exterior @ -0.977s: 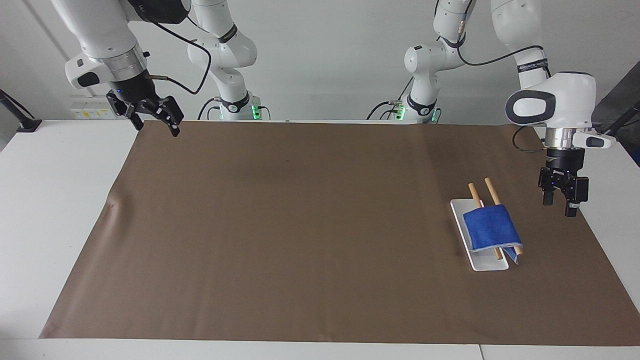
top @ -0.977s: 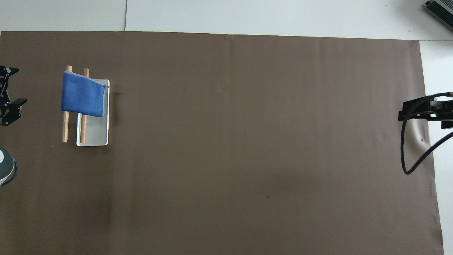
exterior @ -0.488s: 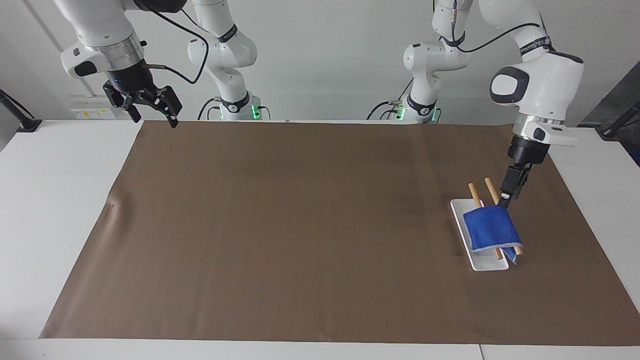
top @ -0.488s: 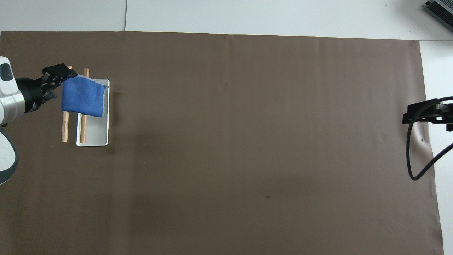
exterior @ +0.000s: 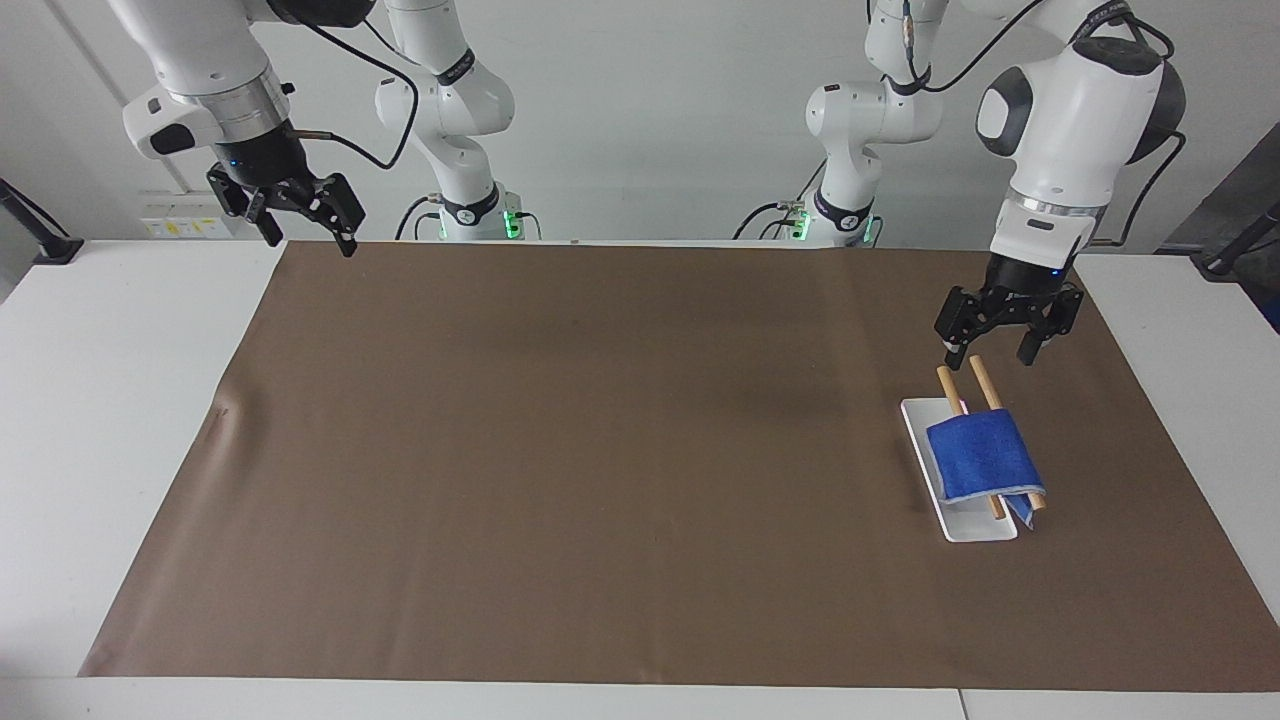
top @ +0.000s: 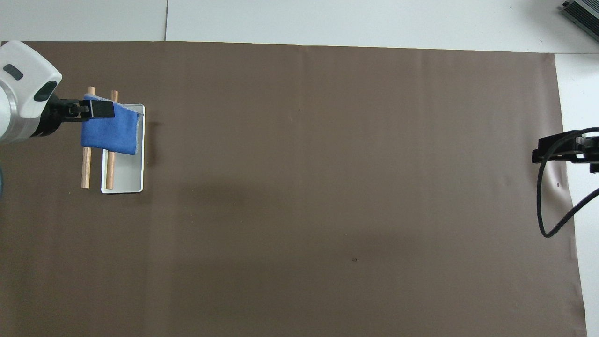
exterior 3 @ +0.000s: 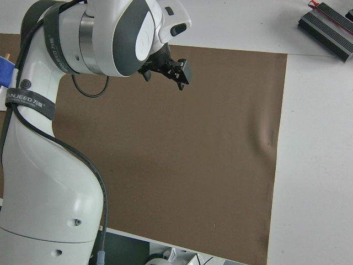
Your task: Right arm passes towel to left arm to hang
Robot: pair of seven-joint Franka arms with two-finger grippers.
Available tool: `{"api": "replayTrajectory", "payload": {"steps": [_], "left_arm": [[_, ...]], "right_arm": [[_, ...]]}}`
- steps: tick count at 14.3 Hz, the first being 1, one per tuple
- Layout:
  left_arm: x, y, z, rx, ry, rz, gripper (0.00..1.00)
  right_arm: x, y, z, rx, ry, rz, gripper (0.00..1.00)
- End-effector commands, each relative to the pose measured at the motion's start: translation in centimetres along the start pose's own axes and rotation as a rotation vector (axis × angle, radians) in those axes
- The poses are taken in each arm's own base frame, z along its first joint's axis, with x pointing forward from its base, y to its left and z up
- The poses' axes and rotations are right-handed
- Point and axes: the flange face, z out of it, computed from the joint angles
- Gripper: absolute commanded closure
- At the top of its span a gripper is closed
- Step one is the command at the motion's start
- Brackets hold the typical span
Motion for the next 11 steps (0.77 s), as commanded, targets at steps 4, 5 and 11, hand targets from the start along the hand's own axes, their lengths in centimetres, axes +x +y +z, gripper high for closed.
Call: {"api": "replayTrajectory", "payload": {"steps": [4,5,11], "left_arm": [[1.4,1.9,-4.6,0.018,-0.147,0.105,0.00],[0.8,2.1,-5.2,0.009,-0.167,0.144,0.00],[-3.9,1.9,-6.3,0.004,-0.297,0.194,0.00]], "right_arm": [[-0.6,0.3,0.0,0.000,-0.004,-0.021,0.00],[-0.7,0.4,0.0,-0.001,-0.007,-0.020,0.00],[-0.6,0.3,0.1,-0.001,-0.007,-0.015,0.00]]}}
